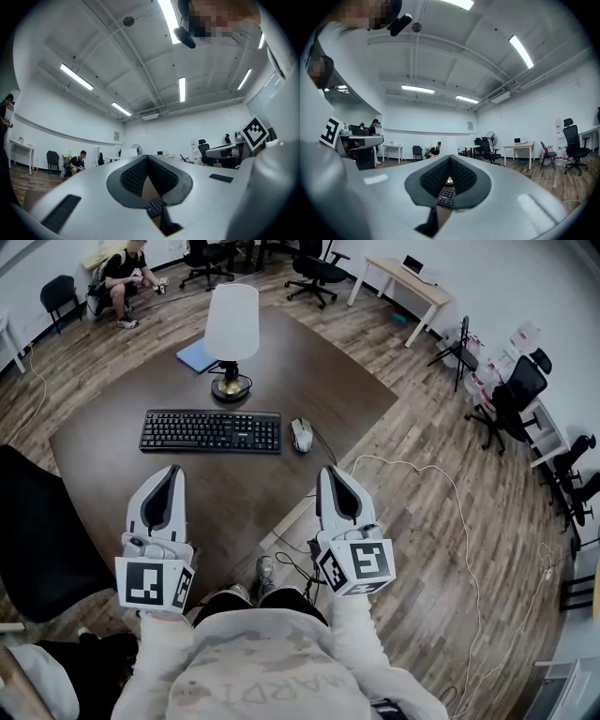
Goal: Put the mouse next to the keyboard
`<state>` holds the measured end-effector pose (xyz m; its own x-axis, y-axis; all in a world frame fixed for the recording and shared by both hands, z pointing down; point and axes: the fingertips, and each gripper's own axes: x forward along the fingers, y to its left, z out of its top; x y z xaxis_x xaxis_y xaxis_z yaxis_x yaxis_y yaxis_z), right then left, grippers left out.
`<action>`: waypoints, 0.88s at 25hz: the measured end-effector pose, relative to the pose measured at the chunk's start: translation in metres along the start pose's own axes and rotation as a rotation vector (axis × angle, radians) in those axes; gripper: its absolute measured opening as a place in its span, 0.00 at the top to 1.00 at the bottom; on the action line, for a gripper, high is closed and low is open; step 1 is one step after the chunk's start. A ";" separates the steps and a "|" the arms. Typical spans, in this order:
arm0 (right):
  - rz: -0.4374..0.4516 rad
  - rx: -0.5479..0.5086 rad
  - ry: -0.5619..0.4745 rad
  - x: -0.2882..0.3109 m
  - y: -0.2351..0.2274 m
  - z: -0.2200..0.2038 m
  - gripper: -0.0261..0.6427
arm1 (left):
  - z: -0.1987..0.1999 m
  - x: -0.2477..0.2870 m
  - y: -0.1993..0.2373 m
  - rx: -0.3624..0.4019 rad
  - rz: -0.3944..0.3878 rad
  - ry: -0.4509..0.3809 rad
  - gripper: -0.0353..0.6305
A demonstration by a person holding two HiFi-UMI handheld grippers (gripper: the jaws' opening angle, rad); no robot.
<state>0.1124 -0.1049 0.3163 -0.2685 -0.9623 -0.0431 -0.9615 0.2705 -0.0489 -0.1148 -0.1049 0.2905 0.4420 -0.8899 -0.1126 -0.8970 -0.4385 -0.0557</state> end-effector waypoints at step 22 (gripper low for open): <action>-0.019 -0.001 -0.016 0.001 0.000 0.001 0.94 | -0.004 0.006 -0.001 -0.007 -0.009 -0.005 0.94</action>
<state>0.1125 -0.1056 0.3154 -0.2489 -0.9668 -0.0578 -0.9666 0.2517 -0.0489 -0.1115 -0.1110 0.2939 0.4498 -0.8854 -0.1171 -0.8931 -0.4471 -0.0501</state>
